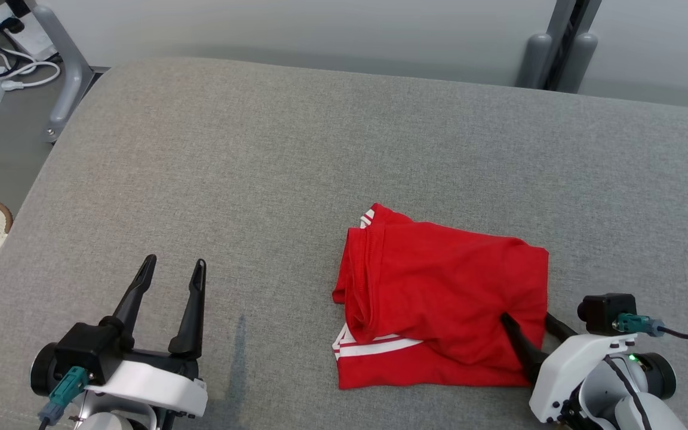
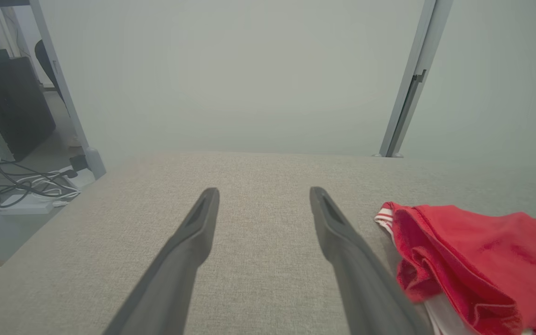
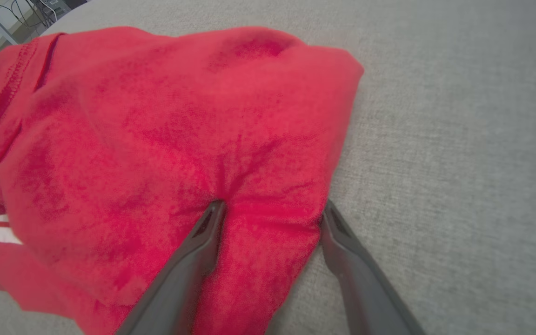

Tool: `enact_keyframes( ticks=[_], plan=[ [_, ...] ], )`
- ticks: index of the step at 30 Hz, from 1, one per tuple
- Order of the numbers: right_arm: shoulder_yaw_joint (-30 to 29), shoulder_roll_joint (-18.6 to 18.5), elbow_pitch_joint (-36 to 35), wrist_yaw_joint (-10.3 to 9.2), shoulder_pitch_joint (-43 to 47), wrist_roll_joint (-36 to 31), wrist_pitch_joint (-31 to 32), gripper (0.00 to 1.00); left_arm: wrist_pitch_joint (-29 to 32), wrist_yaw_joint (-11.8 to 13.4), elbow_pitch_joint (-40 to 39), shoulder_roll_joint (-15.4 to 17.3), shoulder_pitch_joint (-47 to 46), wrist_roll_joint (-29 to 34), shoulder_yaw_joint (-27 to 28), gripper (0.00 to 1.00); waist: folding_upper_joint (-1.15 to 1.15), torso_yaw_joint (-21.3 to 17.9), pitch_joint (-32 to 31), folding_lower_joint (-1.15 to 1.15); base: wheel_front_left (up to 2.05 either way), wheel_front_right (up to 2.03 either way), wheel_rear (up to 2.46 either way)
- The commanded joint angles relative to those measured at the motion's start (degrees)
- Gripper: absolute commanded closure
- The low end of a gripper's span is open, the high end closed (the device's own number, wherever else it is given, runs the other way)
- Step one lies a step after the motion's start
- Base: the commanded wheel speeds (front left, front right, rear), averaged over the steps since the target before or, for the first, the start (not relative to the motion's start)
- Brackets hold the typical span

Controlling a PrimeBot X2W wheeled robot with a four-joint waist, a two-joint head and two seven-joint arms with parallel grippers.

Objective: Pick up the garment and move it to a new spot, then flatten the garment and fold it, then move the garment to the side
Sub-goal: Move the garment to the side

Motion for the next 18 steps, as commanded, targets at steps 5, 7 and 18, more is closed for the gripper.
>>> enact_keyframes(
  ticks=[5, 7, 18],
  plan=[
    [2.0, -0.8, 3.0, 0.0, -1.5, 1.7, 0.7, 1.0, -0.7, -0.8, 1.4, -0.3, -2.0, 0.0, 0.6, 0.0, 0.0, 0.5, 0.8, 0.0, 0.0, 0.0, 0.0],
    [2.5, -1.5, 2.9, -0.01, -2.0, 1.5, 0.0, 1.0, -0.8, -1.0, 1.8, -0.3, -2.2, 0.2, 0.8, 0.0, 0.0, 0.3, 0.8, 0.0, 0.0, 0.0, 0.0],
    [4.1, -6.7, -4.7, -0.01, 1.1, -2.4, -0.6, 1.0, -1.0, -0.9, 1.7, -0.1, -0.3, 1.3, 1.6, 0.0, 0.0, -5.4, -1.7, 0.0, 0.0, 0.0, 0.0]
  ],
)
